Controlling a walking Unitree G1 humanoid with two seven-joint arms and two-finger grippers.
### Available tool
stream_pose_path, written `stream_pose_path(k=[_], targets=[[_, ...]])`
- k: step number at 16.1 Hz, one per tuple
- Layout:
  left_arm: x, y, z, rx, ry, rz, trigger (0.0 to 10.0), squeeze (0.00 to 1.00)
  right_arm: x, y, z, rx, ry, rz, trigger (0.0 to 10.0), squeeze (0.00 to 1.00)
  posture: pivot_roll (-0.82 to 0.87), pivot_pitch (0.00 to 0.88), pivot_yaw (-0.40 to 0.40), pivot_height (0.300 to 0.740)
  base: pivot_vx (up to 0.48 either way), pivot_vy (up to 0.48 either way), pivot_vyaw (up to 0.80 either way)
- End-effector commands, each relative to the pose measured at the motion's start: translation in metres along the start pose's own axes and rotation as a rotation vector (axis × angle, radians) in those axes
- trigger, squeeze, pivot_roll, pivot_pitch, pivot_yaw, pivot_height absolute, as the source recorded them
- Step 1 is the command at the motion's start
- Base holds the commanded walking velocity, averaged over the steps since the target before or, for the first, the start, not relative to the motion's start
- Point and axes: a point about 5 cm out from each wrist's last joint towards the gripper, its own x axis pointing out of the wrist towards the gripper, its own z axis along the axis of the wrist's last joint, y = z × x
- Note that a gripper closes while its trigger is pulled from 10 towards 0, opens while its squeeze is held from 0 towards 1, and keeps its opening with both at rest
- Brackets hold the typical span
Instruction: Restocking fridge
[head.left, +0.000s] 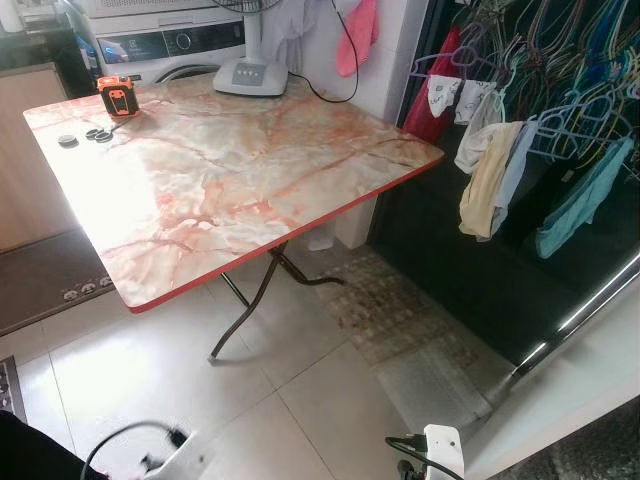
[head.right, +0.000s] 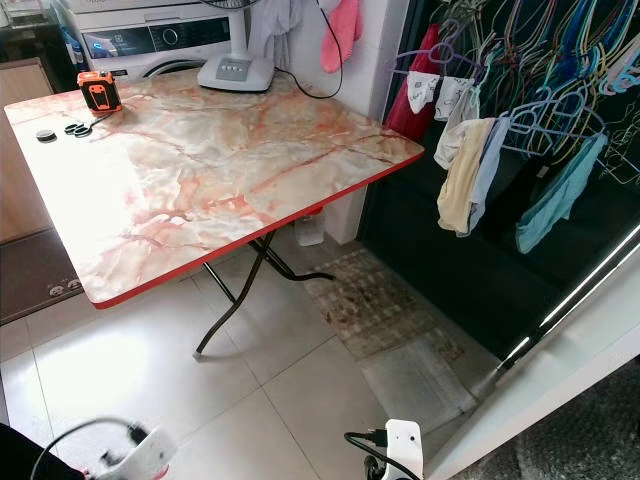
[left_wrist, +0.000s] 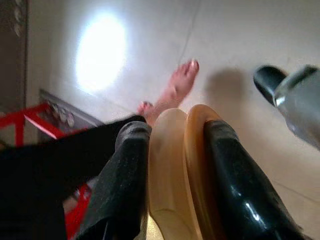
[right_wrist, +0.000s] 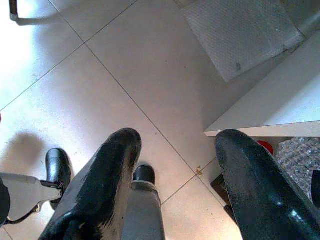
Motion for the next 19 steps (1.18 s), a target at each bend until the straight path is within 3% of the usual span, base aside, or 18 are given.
stream_pose_path(k=[1,11,19], targets=[[-0.0007,-0.0028,-0.0063,-0.006,0.034,-0.010,10.0,0.00,0.0000,-0.0028,0.0014,-0.002,-0.002,-0.009,10.0,0.00,-0.03,0.004,-0.092,0.740,0.000,0.000,0.00],[-0.0026,-0.0082,-0.0137,-0.035,0.041,-0.009,10.0,0.00,-0.0002,-0.0034,0.0001,-0.007,0.005,-0.009,10.0,0.00,-0.04,0.000,-0.091,0.740,0.000,0.000,0.00],[-0.0024,-0.0062,-0.0130,-0.050,0.032,0.000,10.0,0.00,-0.0002,-0.0031,-0.0011,-0.017,0.016,-0.004,10.0,0.00,-0.03,0.000,-0.088,0.740,0.000,0.000,-0.74]])
